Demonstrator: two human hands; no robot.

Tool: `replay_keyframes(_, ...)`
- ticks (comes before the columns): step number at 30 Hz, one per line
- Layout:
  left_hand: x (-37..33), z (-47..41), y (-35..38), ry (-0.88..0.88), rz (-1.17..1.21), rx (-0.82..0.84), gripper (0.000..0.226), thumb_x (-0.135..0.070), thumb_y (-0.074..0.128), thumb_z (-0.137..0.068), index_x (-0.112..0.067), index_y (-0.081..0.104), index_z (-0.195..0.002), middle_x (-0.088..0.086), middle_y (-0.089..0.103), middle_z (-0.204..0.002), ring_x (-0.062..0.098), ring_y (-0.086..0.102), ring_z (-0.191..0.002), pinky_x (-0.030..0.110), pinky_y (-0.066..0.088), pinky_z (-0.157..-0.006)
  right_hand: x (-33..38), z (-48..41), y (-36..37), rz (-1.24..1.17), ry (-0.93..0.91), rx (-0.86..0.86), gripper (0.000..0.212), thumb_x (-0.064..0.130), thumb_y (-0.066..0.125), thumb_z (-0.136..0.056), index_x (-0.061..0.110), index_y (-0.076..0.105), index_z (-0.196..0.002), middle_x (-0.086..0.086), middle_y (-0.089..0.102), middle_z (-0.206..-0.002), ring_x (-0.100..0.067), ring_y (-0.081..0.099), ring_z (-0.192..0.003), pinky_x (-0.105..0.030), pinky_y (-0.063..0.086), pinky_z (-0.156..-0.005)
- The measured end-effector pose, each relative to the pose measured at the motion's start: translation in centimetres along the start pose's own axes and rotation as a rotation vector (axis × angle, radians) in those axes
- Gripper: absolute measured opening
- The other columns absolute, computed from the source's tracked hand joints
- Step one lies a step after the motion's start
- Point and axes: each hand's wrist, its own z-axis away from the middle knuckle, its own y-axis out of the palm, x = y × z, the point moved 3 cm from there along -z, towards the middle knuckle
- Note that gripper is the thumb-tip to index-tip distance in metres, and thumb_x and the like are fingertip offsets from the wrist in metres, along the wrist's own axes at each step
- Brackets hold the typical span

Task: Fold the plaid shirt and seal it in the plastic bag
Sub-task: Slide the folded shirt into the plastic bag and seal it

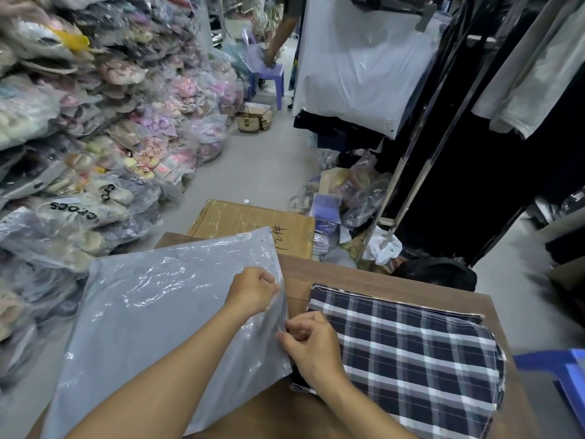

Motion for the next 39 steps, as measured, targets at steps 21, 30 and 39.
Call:
replay_keyframes(21, -0.9, 2.6, 0.2, 0.301, -0.516, 0.330, 0.041, -0.009, 0.053, -0.084, -0.029, 0.038, -0.117, 0.009, 0.054, -0.109, 0.027, 0.060, -0.085, 0.044, 0.053, -0.073, 0.8, -0.9, -0.4, 0.564, -0.059, 0.370, 0.036, 0.030, 0.042, -0.095, 0.011, 0.066, -0.077, -0.015, 0.070, -0.088, -0.031, 0.065, -0.085, -0.036, 0.045, -0.067)
replay_keyframes(30, -0.5, 4.5, -2.4, 0.336, -0.853, 0.316, 0.073, -0.013, 0.049, -0.089, -0.014, 0.017, -0.154, -0.007, 0.008, -0.165, 0.030, 0.049, -0.130, 0.040, 0.047, -0.099, -0.5, -5.2, 3.4, 1.235, -0.475, 0.594, 0.109, 0.072, 0.056, -0.078, -0.004, 0.026, -0.150, -0.027, 0.018, -0.159, -0.041, 0.011, -0.147, -0.047, 0.011, -0.123)
replay_keyframes(39, -0.2, 4.7, -4.2, 0.317, -0.848, 0.287, 0.093, -0.017, 0.055, -0.084, -0.020, -0.003, -0.157, -0.012, -0.014, -0.165, 0.033, 0.056, -0.117, 0.036, 0.049, -0.082, 0.8, -6.8, 3.7, 1.137, -0.237, 0.721, 0.118, 0.082, 0.040, -0.077, -0.003, 0.014, -0.154, -0.023, 0.001, -0.165, -0.034, -0.014, -0.151, -0.045, 0.002, -0.124)
